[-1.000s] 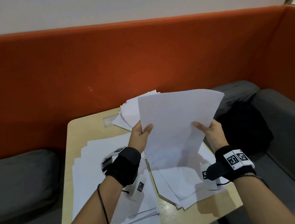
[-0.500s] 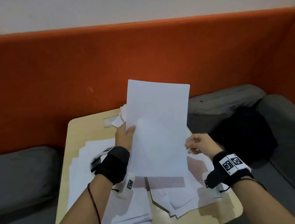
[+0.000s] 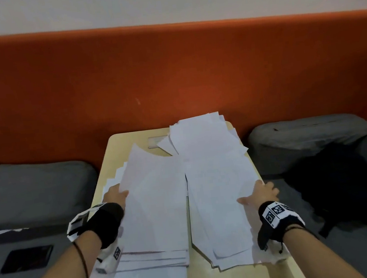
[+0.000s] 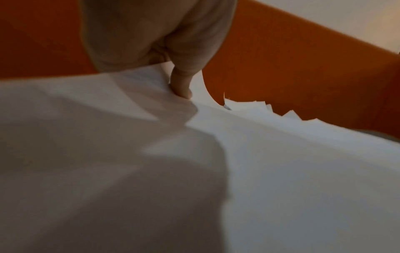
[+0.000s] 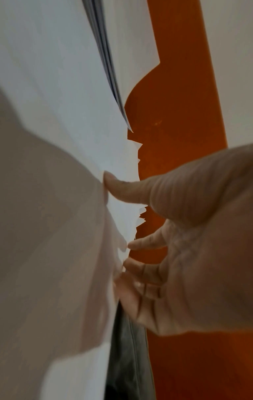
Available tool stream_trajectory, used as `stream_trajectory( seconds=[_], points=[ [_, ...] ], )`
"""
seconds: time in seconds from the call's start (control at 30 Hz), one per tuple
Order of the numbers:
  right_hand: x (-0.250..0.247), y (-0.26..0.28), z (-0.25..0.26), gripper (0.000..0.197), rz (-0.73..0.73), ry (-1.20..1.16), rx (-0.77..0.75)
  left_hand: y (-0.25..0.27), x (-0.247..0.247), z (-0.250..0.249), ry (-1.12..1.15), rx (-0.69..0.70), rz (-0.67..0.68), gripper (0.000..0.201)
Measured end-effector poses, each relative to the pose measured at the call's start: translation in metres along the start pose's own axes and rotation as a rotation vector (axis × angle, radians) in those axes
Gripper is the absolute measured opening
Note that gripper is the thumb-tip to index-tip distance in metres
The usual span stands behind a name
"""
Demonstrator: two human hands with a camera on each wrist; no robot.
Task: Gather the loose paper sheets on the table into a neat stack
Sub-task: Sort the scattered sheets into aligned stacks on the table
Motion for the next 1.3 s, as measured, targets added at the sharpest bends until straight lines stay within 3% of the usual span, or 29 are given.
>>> stream_trajectory(
  seconds=[0.07,0.17,0.27,0.4,0.53,0.73,0.83,0.9,1.03,1.1,1.17,1.2,1.3],
  points=[
    [0.0,0.0,0.001,0.091,0.02,0.004,0.006,0.001,-0.002,0.01,-0.077,-0.018,-0.022,0.032],
    [0.003,-0.003,-0.001,0.097,0.042,0.025,0.019,0.008,-0.002,0.004,-0.272,-0.031,-0.105,0.06],
    [0.002,-0.002,-0.002,0.098,0.032,0.012,0.034,0.014,0.016,-0.034,-0.43,0.136,-0.097,0.069],
    [0.004,-0.003,-0.002,0.102,0.051,-0.07,0.033,0.028,0.072,-0.081,-0.495,0.387,0.142,0.074],
    [0.004,-0.007,-0.01,0.098,0.045,-0.094,0.06,0.046,0.132,-0.066,-0.561,0.403,0.488,0.081],
    [0.005,-0.014,-0.017,0.087,0.017,-0.105,0.045,0.049,0.138,-0.07,-0.653,0.4,0.489,0.076],
    [0.008,-0.019,-0.011,0.066,0.033,-0.239,-0.047,0.059,0.138,-0.105,-0.531,0.539,0.365,0.042],
    [0.006,-0.022,-0.008,0.055,0.037,-0.402,-0.116,0.067,0.144,-0.116,-0.447,0.523,0.373,0.028],
    [-0.012,-0.019,-0.007,0.018,0.097,-0.888,-0.293,0.062,0.151,-0.121,-0.34,0.368,0.396,0.042],
    [-0.027,-0.013,-0.006,0.016,0.131,-1.064,-0.357,0.058,0.148,-0.124,0.008,0.276,0.395,0.071],
    [-0.042,-0.007,-0.004,0.019,0.163,-1.196,-0.4,0.054,0.14,-0.133,0.472,0.197,0.379,0.081],
    [-0.05,-0.004,-0.002,0.021,0.178,-1.245,-0.429,0.054,0.134,-0.142,0.625,0.197,0.385,0.073],
    [-0.075,0.007,0.007,0.024,0.176,-1.326,-0.503,0.055,0.104,-0.182,0.71,0.392,0.289,0.035]
  ],
)
Point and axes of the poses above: each hand's wrist, its own y-axis away from the middle knuckle, its own x-axis out of the palm, z = x × y, the point moved 8 cm from there along -y, towards the middle knuckle, and after that the axes turned 5 degrees about x, right-handed, at the moved point
